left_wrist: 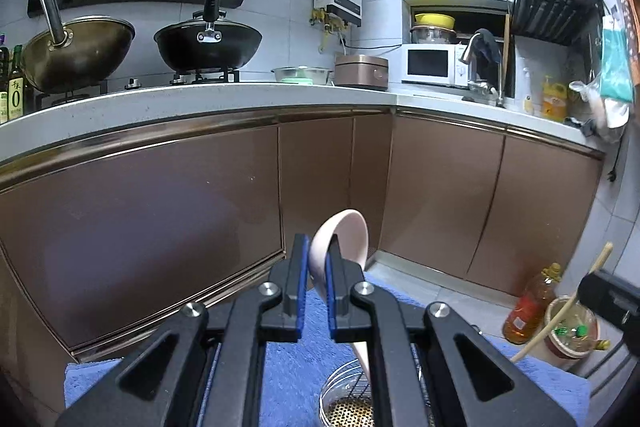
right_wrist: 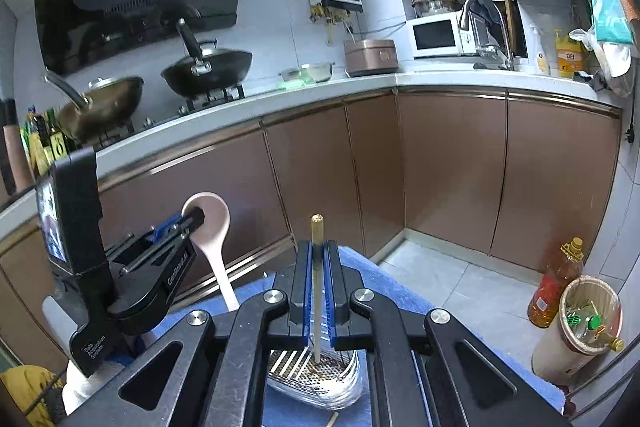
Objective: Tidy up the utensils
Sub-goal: 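Lower the spoon into the wire rack cup with the left tool while the right tool inserts its chopstick, then open both tools and pull them back from the rack cup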
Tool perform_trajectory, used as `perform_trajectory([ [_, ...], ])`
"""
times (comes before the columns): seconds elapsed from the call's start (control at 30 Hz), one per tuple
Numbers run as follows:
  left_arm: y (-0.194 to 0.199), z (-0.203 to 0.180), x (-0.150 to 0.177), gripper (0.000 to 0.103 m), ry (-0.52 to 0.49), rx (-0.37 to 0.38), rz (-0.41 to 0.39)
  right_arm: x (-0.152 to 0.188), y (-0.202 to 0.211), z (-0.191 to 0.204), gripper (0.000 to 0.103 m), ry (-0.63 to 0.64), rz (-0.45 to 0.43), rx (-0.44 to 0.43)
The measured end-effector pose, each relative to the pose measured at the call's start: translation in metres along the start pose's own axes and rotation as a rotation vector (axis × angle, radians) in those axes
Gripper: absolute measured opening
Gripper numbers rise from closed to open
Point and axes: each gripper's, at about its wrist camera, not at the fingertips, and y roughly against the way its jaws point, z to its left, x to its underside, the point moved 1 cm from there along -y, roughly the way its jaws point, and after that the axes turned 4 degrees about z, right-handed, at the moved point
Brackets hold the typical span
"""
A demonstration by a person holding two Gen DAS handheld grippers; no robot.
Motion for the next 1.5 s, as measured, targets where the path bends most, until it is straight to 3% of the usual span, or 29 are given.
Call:
perform_trajectory([
  [0.3, -0.017, -0.009, 0.04, 0.011, 0.004, -0.02, -0.019, 0.038, -0.027, -0.009, 0.007, 0.0, 0.06, 0.017],
  [0.43, -0.017, -0.011, 0.05, 0.012, -0.013, -0.015, -0.015, 0.051, -0.027, -0.013, 0.017, -0.008, 0.077, 0.018],
  [0.53, -0.015, -0.014, 0.053, 0.017, -0.032, -0.014, -0.016, 0.054, -0.022, -0.016, 0.025, -0.018, 0.075, 0.026],
  [0.7, -0.004, -0.017, 0.055, 0.034, -0.054, -0.025, -0.04, 0.055, -0.016, -0.016, 0.032, -0.027, 0.069, 0.029],
  [0.8, 0.0, -0.018, 0.053, 0.035, -0.065, -0.028, -0.045, 0.056, -0.012, -0.016, 0.035, -0.035, 0.064, 0.029],
  [1.07, 0.027, -0.014, 0.053, 0.037, -0.087, -0.033, -0.059, 0.06, 0.014, -0.02, 0.041, -0.068, 0.027, 0.034],
  [1.27, 0.058, -0.015, 0.057, 0.043, -0.125, -0.033, -0.047, 0.065, 0.036, -0.014, 0.046, -0.066, 0.017, 0.059],
  [1.5, 0.088, -0.016, 0.062, 0.043, -0.146, 0.004, -0.036, 0.073, 0.061, -0.007, 0.048, -0.073, 0.003, 0.076],
])
